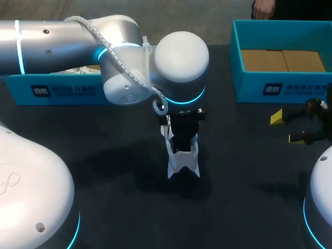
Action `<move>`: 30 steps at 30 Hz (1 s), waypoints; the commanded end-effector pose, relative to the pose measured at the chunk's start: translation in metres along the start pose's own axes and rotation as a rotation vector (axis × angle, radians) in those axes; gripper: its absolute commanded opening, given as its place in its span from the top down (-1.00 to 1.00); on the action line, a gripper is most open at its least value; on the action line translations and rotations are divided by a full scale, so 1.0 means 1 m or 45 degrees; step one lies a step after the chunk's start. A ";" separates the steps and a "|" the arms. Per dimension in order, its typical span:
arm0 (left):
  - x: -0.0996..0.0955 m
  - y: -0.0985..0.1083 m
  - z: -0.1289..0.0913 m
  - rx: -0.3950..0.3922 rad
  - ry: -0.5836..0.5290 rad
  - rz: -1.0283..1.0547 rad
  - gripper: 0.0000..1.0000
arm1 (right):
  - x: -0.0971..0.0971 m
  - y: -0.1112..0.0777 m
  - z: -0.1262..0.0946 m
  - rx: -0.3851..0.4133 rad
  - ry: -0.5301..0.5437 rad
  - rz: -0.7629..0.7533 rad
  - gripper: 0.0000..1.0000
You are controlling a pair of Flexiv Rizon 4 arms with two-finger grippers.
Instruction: Take the shoe out of the shoebox, open the shoe tongue, remove and reinsert the insole, then place the shoe into the shoebox
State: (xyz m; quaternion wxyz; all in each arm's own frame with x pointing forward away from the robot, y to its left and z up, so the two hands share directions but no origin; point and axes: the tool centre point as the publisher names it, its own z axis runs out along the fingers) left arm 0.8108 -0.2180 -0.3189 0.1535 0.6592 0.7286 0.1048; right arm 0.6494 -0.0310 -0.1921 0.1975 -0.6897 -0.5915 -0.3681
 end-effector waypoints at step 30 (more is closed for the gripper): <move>0.010 0.030 -0.042 0.038 -0.061 -0.005 0.35 | 0.002 -0.012 -0.007 -0.171 -0.005 0.002 -1.00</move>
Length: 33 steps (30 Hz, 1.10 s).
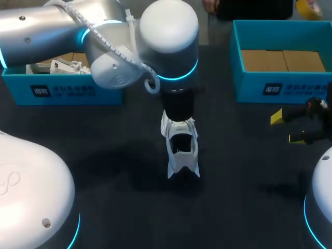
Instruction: Take the shoe out of the shoebox, open the shoe tongue, remove and reinsert the insole, then place the shoe into the shoebox
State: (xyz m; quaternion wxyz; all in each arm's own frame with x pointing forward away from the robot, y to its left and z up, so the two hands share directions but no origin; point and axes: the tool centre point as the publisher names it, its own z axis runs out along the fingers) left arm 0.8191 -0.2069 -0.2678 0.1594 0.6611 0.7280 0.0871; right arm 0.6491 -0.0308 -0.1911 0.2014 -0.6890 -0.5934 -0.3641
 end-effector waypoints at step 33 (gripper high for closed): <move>0.010 -0.051 0.047 0.207 0.029 0.049 0.40 | 0.001 -0.011 -0.006 -0.186 -0.004 0.001 -1.00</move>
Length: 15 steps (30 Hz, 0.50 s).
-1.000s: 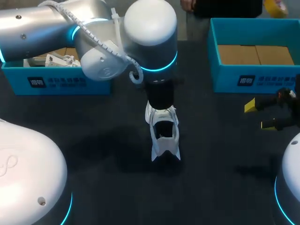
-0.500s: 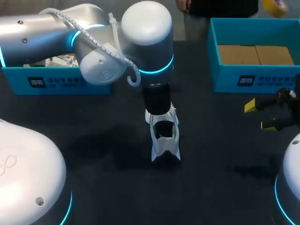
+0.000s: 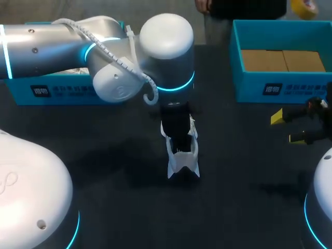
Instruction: Take the shoe out of the shoebox, open the shoe tongue, remove and reinsert the insole, then place the shoe into the shoebox
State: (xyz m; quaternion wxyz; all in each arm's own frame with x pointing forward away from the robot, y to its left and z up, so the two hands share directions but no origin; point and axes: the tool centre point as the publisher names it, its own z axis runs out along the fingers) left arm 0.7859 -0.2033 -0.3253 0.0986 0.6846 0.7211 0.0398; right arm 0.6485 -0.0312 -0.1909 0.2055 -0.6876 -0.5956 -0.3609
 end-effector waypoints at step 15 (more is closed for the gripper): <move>-0.008 0.016 -0.007 -0.022 -0.010 -0.015 0.40 | 0.001 -0.011 -0.006 -0.201 -0.005 0.001 -1.00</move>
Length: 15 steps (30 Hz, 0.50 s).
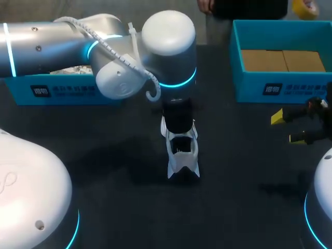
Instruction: Take the shoe out of the shoebox, open the shoe tongue, remove and reinsert the insole, then place the shoe into the shoebox
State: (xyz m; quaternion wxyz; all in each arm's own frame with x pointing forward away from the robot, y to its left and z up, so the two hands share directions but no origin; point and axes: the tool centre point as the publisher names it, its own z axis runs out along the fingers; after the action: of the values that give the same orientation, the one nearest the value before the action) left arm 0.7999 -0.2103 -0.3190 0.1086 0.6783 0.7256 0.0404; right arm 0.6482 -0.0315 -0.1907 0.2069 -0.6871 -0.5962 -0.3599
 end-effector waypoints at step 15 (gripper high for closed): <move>0.003 -0.025 0.009 0.058 0.025 0.023 0.39 | 0.001 -0.011 -0.005 -0.205 -0.005 0.002 -1.00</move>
State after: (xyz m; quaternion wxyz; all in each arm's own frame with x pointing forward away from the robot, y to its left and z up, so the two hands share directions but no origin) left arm 0.7778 -0.2109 -0.3327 0.0848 0.6868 0.7212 0.0309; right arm 0.6483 -0.0315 -0.1909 0.2076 -0.6868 -0.5966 -0.3596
